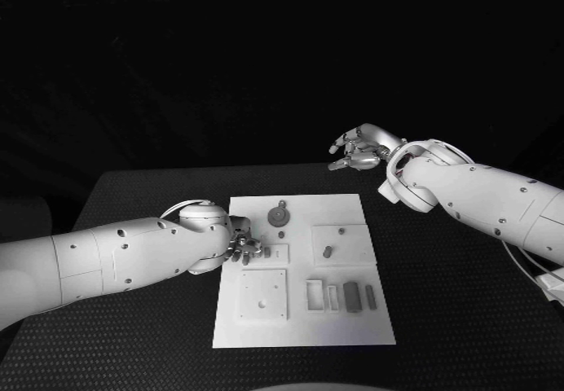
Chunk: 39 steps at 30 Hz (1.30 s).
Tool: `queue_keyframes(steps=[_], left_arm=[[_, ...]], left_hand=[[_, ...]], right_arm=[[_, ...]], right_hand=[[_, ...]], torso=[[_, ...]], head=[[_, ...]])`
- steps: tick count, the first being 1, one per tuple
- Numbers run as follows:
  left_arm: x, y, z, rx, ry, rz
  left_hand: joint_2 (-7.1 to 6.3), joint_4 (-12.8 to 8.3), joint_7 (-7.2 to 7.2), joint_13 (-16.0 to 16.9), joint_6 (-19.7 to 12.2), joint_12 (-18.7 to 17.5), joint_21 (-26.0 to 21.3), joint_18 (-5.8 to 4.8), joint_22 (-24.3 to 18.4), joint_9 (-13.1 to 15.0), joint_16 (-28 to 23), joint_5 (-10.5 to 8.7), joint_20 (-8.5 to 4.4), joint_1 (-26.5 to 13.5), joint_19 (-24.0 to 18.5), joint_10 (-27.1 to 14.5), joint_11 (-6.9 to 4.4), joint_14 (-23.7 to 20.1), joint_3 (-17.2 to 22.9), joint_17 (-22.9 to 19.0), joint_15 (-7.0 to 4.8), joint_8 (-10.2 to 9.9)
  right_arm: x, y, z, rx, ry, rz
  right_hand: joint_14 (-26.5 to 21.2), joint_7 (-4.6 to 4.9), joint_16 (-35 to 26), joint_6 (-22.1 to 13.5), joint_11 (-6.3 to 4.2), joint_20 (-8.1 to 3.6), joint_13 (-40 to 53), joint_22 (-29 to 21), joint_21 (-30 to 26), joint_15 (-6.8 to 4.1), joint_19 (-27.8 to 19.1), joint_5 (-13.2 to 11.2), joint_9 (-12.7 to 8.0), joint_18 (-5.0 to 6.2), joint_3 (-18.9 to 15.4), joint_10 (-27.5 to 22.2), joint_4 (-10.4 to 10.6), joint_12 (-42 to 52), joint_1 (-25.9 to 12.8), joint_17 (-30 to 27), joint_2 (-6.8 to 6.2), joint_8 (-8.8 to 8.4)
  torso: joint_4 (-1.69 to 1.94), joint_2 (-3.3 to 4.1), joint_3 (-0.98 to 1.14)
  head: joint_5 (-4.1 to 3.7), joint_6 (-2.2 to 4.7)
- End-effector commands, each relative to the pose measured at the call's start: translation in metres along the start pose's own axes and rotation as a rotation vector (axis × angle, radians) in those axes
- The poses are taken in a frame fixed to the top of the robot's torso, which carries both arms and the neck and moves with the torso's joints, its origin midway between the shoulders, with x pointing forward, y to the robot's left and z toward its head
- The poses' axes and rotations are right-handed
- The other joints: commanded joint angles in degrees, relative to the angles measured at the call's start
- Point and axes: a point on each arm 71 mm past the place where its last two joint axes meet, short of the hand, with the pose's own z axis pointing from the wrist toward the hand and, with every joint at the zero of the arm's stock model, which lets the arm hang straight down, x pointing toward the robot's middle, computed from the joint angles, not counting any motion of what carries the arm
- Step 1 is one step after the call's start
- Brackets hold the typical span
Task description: Assemble the parts on the task board
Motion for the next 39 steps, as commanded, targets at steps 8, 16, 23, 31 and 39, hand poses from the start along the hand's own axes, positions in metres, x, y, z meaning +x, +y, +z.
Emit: queue_keyframes(steps=[8, 16, 23, 31, 39], left_arm=[[-0.0001, 0.0036, 0.0012, -0.004, -0.011, -0.025], [-0.0012, 0.005, 0.0012, -0.002, -0.024, -0.034], [-0.0016, 0.006, 0.0011, 0.001, -0.03, -0.039], [-0.0024, 0.0068, 0.0017, 0.004, -0.034, -0.055], [-0.0051, 0.0101, 0.0029, -0.001, -0.059, -0.075]], left_hand=[[-0.56, 1.2, 0.09, -0.2, -0.4, 0.3, -0.4, -0.25, 0.7, -0.1, 0.5, -0.69, -0.31, -0.6, 0.1, 0.3, 0.0, -0.2, -0.1, -0.2, -0.03, -0.2], [-1.52, 2.5, 0.04, -0.4, -0.5, 0.6, -0.6, -0.3, 0.8, -0.2, 0.6, -4.02, -0.49, -0.8, 0.2, 0.3, -0.06, -0.2, -0.1, -0.5, -0.19, -0.1], [-1.89, 2.9, 0.04, -0.5, -0.5, 0.7, -0.7, -0.34, 0.9, -0.2, 0.7, -5.41, -0.54, -0.9, 0.2, 0.2, -0.07, -0.2, -0.2, -0.6, -0.23, -0.1], [-2.19, 3.4, 0.03, -0.7, -0.6, 0.8, -0.8, -0.35, 0.9, -0.2, 0.8, -6.92, -0.6, -0.9, 0.3, 0.2, -0.08, -0.2, -0.2, -0.7, -0.28, 0.0], [-3.13, 4.3, 0.05, -0.9, -0.7, 0.9, -1.0, -0.38, 0.9, -0.3, 0.8, -11.51, -0.7, -1.0, 0.3, 0.1, -0.1, -0.3, -0.3, -0.9, -0.4, 0.0]], right_arm=[[0.0021, -0.0002, -0.0005, -0.007, 0.015, 0.001], [0.0032, -0.0009, -0.0011, -0.006, 0.018, 0.002], [0.0035, -0.0012, -0.0013, -0.005, 0.019, 0.002], [0.0037, -0.0013, -0.0012, -0.005, 0.02, 0.002], [0.0042, -0.0013, -0.0011, -0.005, 0.021, 0.003]], right_hand=[[-0.5, 0.38, -0.2, -0.1, 0.05, 0.04, -0.1, 0.9, -0.4, -0.03, -0.1, -0.2, -0.1, 0.81, -0.2, -0.3, -0.1, 0.3, 0.2, -0.1, 0.52, 0.09], [-0.5, 0.38, -0.2, -0.1, 0.06, 0.04, -0.1, 0.9, -0.4, -0.03, -0.1, -0.2, -0.1, 0.81, -0.2, -0.3, -0.1, 0.3, 0.2, -0.1, 0.52, 0.08], [-0.6, 0.39, -0.3, -0.1, 0.06, 0.05, -0.1, 0.9, -0.4, -0.03, -0.1, -0.2, -0.1, 0.81, -0.2, -0.3, -0.1, 0.3, 0.2, -0.1, 0.51, 0.08], [-0.6, 0.39, -0.3, -0.2, 0.06, 0.05, -0.1, 0.9, -0.4, -0.02, -0.1, -0.2, -0.1, 0.81, -0.2, -0.3, -0.1, 0.3, 0.2, -0.1, 0.51, 0.08], [-0.6, 0.39, -0.3, -0.2, 0.06, 0.06, -0.1, 0.9, -0.4, -0.02, -0.1, -0.2, -0.1, 0.81, -0.2, -0.3, -0.1, 0.3, 0.2, -0.1, 0.52, 0.08]], torso=[[-0.05, 0.02, -0.05], [0.01, 0.01, -0.06], [-0.01, 0.0, -0.04], [0.0, -0.01, 0.0], [-0.01, -0.01, -0.01]], head=[[-0.04, -0.02], [-0.17, -0.01], [-0.17, -0.01], [-0.16, 0.0], [-0.16, 0.04]])
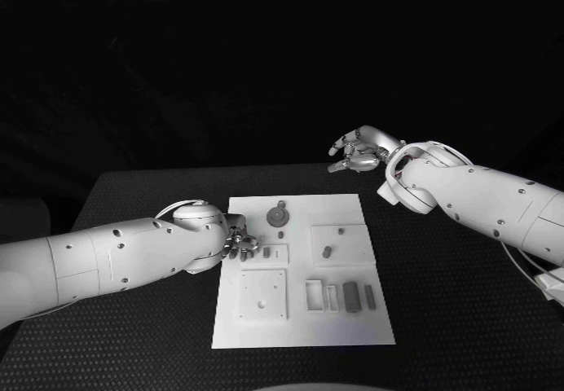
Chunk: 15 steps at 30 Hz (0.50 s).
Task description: Assemble the parts on the task board
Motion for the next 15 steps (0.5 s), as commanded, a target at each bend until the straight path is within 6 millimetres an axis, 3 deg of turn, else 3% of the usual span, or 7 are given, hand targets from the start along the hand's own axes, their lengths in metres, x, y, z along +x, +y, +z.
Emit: queue_keyframes(steps=[1, 10, 15], left_arm=[[-0.0021, 0.0004, 0.0007, 0.011, -0.021, -0.026], [-0.0018, 0.0011, 0.0011, 0.013, -0.012, -0.047], [-0.0011, 0.0007, 0.0008, 0.018, -0.004, -0.058]], left_hand=[[-0.55, 0.3, 0.01, -0.1, -0.4, 0.3, -0.3, 0.17, 0.9, -0.1, 0.4, -0.75, -0.49, -0.1, 0.1, 0.1, -0.1, -0.1, 0.0, -0.1, -0.19, 0.0], [-0.25, -0.2, 0.04, -0.1, -0.5, 0.3, -0.3, 0.17, 1.0, -0.1, 0.4, -0.82, -0.55, 0.8, 0.1, 0.0, -0.11, -0.1, 0.2, -0.1, -0.26, 0.0], [-0.09, -2.0, 0.2, -0.2, -0.8, 0.4, -0.4, 0.06, 1.0, -0.2, 0.5, -0.95, -0.59, 2.2, 0.1, -0.1, -0.03, -0.2, -0.1, -0.3, -0.32, -0.3]], right_arm=[[0.0016, 0.0011, 0.0001, -0.01, 0.014, 0.001], [0.0017, 0.001, 0.0, -0.009, 0.015, 0.001], [0.0017, 0.0009, 0.0, -0.009, 0.015, 0.001]], right_hand=[[-0.4, 0.33, -0.3, -0.1, 0.06, 0.06, -0.1, 0.9, -0.4, 0.12, -0.1, -0.2, -0.1, 1.19, -0.2, -0.3, -0.1, 0.3, 0.2, -0.1, 0.53, 0.08], [-0.4, 0.33, -0.3, -0.1, 0.06, 0.07, -0.1, 0.9, -0.4, 0.12, -0.1, -0.2, -0.1, 1.19, -0.2, -0.3, -0.1, 0.3, 0.2, -0.1, 0.54, 0.09], [-0.4, 0.33, -0.3, -0.1, 0.06, 0.07, -0.1, 0.9, -0.4, 0.12, -0.1, -0.2, -0.1, 1.19, -0.2, -0.3, -0.1, 0.3, 0.2, -0.1, 0.55, 0.09]], torso=[[-0.02, 0.0, -0.01], [-0.01, -0.01, 0.02], [0.0, -0.01, 0.0]], head=[[0.0, 0.01], [0.05, 0.0], [0.06, 0.02]])
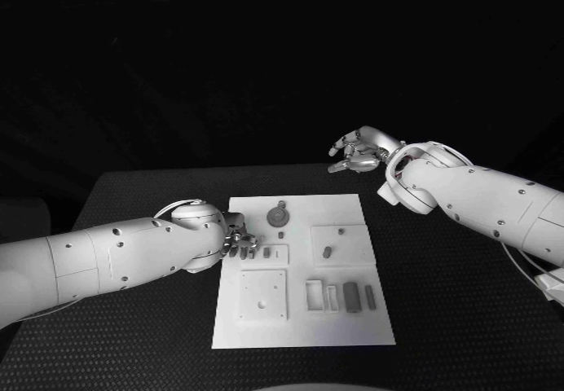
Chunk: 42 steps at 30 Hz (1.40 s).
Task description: Assemble the parts on the task board
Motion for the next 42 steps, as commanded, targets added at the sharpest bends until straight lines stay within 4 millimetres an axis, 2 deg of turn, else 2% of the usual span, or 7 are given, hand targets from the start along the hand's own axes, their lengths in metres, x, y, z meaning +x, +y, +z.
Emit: queue_keyframes(steps=[1, 12, 16, 19, 24, 37, 42], left_arm=[[0.001, -0.002, -0.001, 0.019, 0.009, -0.033], [-0.002, 0.007, -0.004, 0.014, -0.041, -0.096], [-0.002, 0.01, -0.007, 0.008, -0.05, -0.109], [-0.001, 0.01, -0.01, 0.011, -0.048, -0.11], [0.001, 0.008, -0.012, 0.021, -0.045, -0.121], [0.006, 0.015, -0.019, 0.022, -0.061, -0.144], [0.01, 0.014, -0.02, 0.023, -0.061, -0.141]], left_hand=[[-0.02, -0.9, 0.21, -0.1, -0.5, 0.3, -0.4, 0.43, 1.0, -0.1, 0.2, -0.36, -0.37, 0.8, -0.1, -0.1, -0.02, -0.2, -0.1, -0.1, -0.34, -0.3], [-4.07, 0.6, 1.15, -0.4, -2.5, -0.5, -1.6, -0.04, 0.5, -0.9, -0.6, -0.73, -0.26, -0.3, -0.9, -1.8, 0.62, -1.5, -0.9, -0.7, -0.42, -2.1], [-7.59, 4.0, 1.65, -0.5, -3.7, -1.0, -2.5, -0.29, 0.2, -0.6, -1.3, -0.75, -0.28, -0.6, -1.4, -3.0, 1.05, -2.5, 0.5, -1.2, -0.62, -2.6], [-8.87, 5.5, 1.84, -0.3, -4.3, -1.1, -2.8, -0.5, 0.1, -0.3, -1.4, -0.73, -0.33, -0.1, -1.4, -3.6, 1.23, -2.8, 1.1, -1.5, -0.8, -2.7], [-9.86, 6.8, 2.8, -0.2, -8.0, -1.1, -2.9, -0.66, 0.2, -1.0, -1.2, -0.68, -0.48, 0.3, -1.3, -4.2, 1.95, -3.0, 1.1, -1.6, -1.02, -4.8], [-10.04, 6.5, 3.39, 0.0, -9.3, -0.8, -3.1, -0.91, 0.4, -1.4, -1.1, -0.72, -0.67, 2.0, -1.4, -4.7, 2.5, -3.3, 0.3, -1.7, -1.26, -5.8], [-9.13, 5.4, 3.45, 0.1, -9.3, -0.7, -3.2, -1.01, 0.6, -1.4, -1.0, -0.72, -0.78, 3.5, -1.5, -4.9, 2.56, -3.5, 0.0, -1.8, -1.3, -5.9]], right_arm=[[0.001, 0.001, 0.0, -0.009, 0.013, 0.0], [0.0, -0.001, -0.001, -0.006, 0.01, -0.001], [-0.001, -0.002, -0.001, -0.004, 0.009, -0.001], [-0.001, -0.003, -0.002, -0.002, 0.008, -0.002], [0.0, -0.004, -0.002, -0.001, 0.009, -0.001], [0.002, -0.008, -0.005, 0.007, 0.012, 0.0], [0.002, -0.008, -0.005, 0.008, 0.012, 0.0]], right_hand=[[-0.4, 0.48, -0.3, 0.0, 0.06, 0.07, -0.1, 0.9, -0.2, 0.06, -0.1, -0.2, -0.1, 0.46, -0.2, -0.3, -0.1, 0.3, 0.2, -0.1, 0.55, 0.09], [-0.4, 0.48, -0.3, 0.0, 0.07, 0.08, -0.1, 0.9, -0.2, 0.06, -0.1, -0.2, -0.1, 0.46, -0.2, -0.3, 0.0, 0.3, 0.2, -0.1, 0.55, 0.09], [-0.4, 0.49, -0.3, 0.0, 0.07, 0.09, -0.1, 0.9, -0.2, 0.06, -0.1, -0.2, -0.1, 0.46, -0.2, -0.3, 0.0, 0.3, 0.2, -0.1, 0.54, 0.09], [-0.4, 0.49, -0.3, 0.0, 0.07, 0.1, -0.1, 0.9, -0.2, 0.07, -0.1, -0.2, -0.1, 0.46, -0.3, -0.3, 0.0, 0.4, 0.1, -0.1, 0.5, 0.09], [-0.4, 0.5, -0.3, 0.0, 0.08, 0.12, -0.1, 0.9, -0.2, 0.07, -0.1, -0.2, -0.1, 0.46, -0.3, -0.3, 0.0, 0.4, 0.0, -0.1, 0.46, 0.09], [-0.4, 0.5, -0.3, -0.1, 0.08, 0.13, -0.1, 0.9, -0.2, 0.08, -0.1, -0.2, -0.1, 0.46, -0.4, -0.3, 0.0, 0.4, -0.1, -0.1, 0.46, 0.08], [-0.4, 0.5, -0.3, -0.1, 0.08, 0.13, -0.2, 0.9, -0.2, 0.08, -0.1, -0.2, -0.1, 0.46, -0.4, -0.3, 0.0, 0.4, -0.1, -0.1, 0.46, 0.08]], torso=[[0.0, -0.02, 0.0], [0.02, -0.02, 0.03], [0.0, -0.03, 0.04], [0.02, -0.01, 0.01], [0.05, -0.01, 0.0], [0.12, -0.01, -0.03], [0.06, -0.01, -0.03]], head=[[0.01, 0.01], [-0.02, 0.0], [-0.05, 0.03], [-0.05, 0.04], [-0.05, 0.05], [-0.08, 0.04], [0.01, 0.06]])
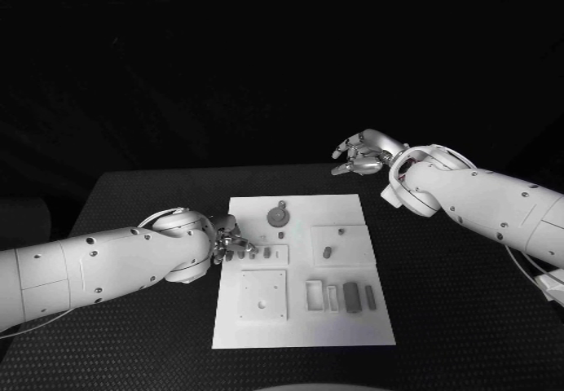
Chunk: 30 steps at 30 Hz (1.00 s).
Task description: Assemble the parts on the task board
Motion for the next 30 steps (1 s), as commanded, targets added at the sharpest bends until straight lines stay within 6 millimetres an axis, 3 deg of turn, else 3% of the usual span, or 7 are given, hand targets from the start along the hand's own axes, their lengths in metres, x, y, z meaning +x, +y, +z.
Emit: queue_keyframes(steps=[1, 5, 9, 30], left_arm=[[0.0019, -0.0024, -0.0011, 0.009, -0.014, -0.01], [0.0036, -0.0031, -0.001, 0.012, -0.015, -0.013], [0.0039, -0.0033, 0.0001, 0.012, -0.011, -0.012], [0.0096, -0.01, 0.0062, 0.016, 0.022, -0.005]], left_hand=[[0.64, -0.9, 0.07, 0.1, -0.2, 0.3, -0.3, 0.71, 0.6, 0.0, 0.1, -0.23, -0.38, 1.5, -0.2, -0.3, 0.21, -0.4, -0.1, -0.1, -0.11, -0.3], [2.31, -3.9, 0.19, 0.2, -0.4, 0.4, -0.4, 0.51, 0.7, -0.1, 0.2, -0.24, -0.43, 3.6, -0.3, -0.5, 0.31, -0.5, -0.7, -0.2, -0.18, -0.5], [2.27, -4.9, 0.19, 0.2, -0.3, 0.5, -0.5, 0.42, 0.7, -0.1, 0.2, -0.23, -0.5, 4.6, -0.3, -0.5, 0.32, -0.6, -0.8, -0.3, -0.21, -0.6], [2.33, -4.8, 0.25, 0.1, -0.3, 0.4, -0.7, 0.24, 0.7, -0.1, 0.2, -0.23, -0.51, 4.6, -0.3, -0.7, 0.39, -0.7, -1.1, -0.5, -0.17, -0.7]], right_arm=[[0.0014, 0.0007, -0.0003, -0.009, 0.011, 0.001], [0.0016, 0.0005, -0.0004, -0.009, 0.011, 0.001], [0.0019, 0.0006, -0.0005, -0.009, 0.011, 0.002], [0.0021, 0.0009, -0.0002, -0.009, 0.011, 0.002]], right_hand=[[-0.4, 0.33, -0.3, -0.1, 0.08, 0.13, -0.1, 0.9, -0.2, 0.02, -0.1, -0.2, -0.1, 0.79, -0.4, -0.3, 0.0, 0.4, -0.1, -0.1, 0.46, 0.08], [-0.4, 0.33, -0.3, -0.1, 0.09, 0.13, -0.1, 0.9, -0.2, 0.03, -0.1, -0.2, -0.1, 0.79, -0.4, -0.3, 0.0, 0.4, -0.1, -0.1, 0.47, 0.08], [-0.4, 0.34, -0.3, -0.1, 0.09, 0.13, -0.1, 0.9, -0.2, 0.03, -0.1, -0.2, -0.1, 0.79, -0.4, -0.3, 0.1, 0.4, -0.1, -0.1, 0.47, 0.08], [-0.4, 0.34, -0.3, -0.1, 0.09, 0.13, -0.1, 0.9, -0.3, 0.03, -0.1, -0.2, -0.1, 0.79, -0.4, -0.3, 0.0, 0.4, -0.1, -0.1, 0.5, 0.07]], torso=[[-0.01, 0.0, 0.0], [-0.07, -0.02, 0.01], [-0.07, -0.01, 0.03], [-0.12, 0.01, 0.06]], head=[[0.04, 0.03], [0.08, 0.04], [0.12, 0.05], [0.07, 0.01]])
